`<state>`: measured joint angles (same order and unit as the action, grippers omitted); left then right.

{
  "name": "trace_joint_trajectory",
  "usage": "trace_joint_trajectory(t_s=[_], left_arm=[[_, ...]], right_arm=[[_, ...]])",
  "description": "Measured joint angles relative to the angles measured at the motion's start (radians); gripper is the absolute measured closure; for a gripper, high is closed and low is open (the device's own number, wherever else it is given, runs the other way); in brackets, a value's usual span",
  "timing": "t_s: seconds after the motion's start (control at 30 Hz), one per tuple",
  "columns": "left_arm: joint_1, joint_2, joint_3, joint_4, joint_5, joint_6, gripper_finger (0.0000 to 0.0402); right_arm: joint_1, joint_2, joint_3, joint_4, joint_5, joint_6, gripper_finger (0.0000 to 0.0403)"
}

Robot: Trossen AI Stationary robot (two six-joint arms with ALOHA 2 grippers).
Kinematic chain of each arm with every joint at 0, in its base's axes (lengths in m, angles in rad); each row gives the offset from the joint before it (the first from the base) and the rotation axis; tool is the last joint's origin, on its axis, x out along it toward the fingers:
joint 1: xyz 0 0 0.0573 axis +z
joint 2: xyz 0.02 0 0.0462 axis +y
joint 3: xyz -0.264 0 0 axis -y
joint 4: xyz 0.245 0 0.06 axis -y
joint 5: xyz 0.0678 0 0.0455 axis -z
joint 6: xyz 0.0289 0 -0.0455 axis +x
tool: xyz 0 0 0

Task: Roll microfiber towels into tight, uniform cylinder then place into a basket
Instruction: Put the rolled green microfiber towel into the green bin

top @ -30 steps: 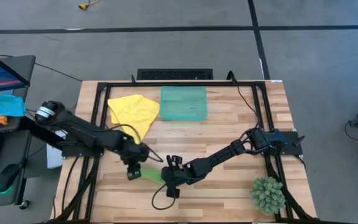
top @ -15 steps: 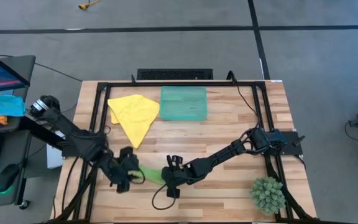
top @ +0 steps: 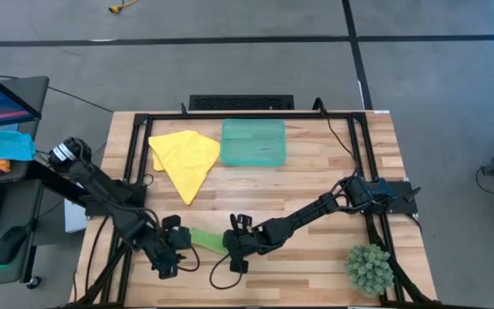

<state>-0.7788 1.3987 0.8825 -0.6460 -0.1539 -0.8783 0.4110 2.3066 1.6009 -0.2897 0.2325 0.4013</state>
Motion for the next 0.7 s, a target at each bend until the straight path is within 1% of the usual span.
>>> trace_joint_trajectory(t_s=[0.07, 0.17, 0.3, 0.4, 0.5, 0.57, 0.7], left_arm=[[0.0, 0.027, 0.0, -0.01, 0.043, 0.015, 0.0236], [-0.012, 0.046, 0.0, -0.015, 0.022, 0.083, 0.0236], [-0.042, 0.036, 0.0, -0.098, -0.083, 0.113, 0.024], [-0.072, -0.004, 0.0, -0.225, -0.171, 0.042, 0.0245], [-0.1, -0.057, 0.0, -0.303, -0.24, -0.013, 0.0251], [-0.121, -0.112, 0.0, -0.313, -0.295, -0.035, 0.0254], [-0.146, -0.215, -0.038, -0.234, -0.424, -0.005, 0.026]], right_arm=[[0.0, 0.0, 0.0, 0.0, 0.0, 0.007, 0.0296], [0.0, 0.0, 0.0, 0.0, 0.0, 0.009, 0.0296], [0.001, 0.0, 0.0, 0.0, 0.001, 0.016, 0.0296], [0.001, 0.0, 0.0, 0.0, 0.001, 0.017, 0.0296], [0.001, 0.0, 0.0, 0.0, 0.001, 0.017, 0.0296], [0.001, 0.0, 0.0, -0.001, 0.001, 0.017, 0.0296], [0.001, 0.0, 0.0, -0.001, 0.0, 0.017, 0.0296]])
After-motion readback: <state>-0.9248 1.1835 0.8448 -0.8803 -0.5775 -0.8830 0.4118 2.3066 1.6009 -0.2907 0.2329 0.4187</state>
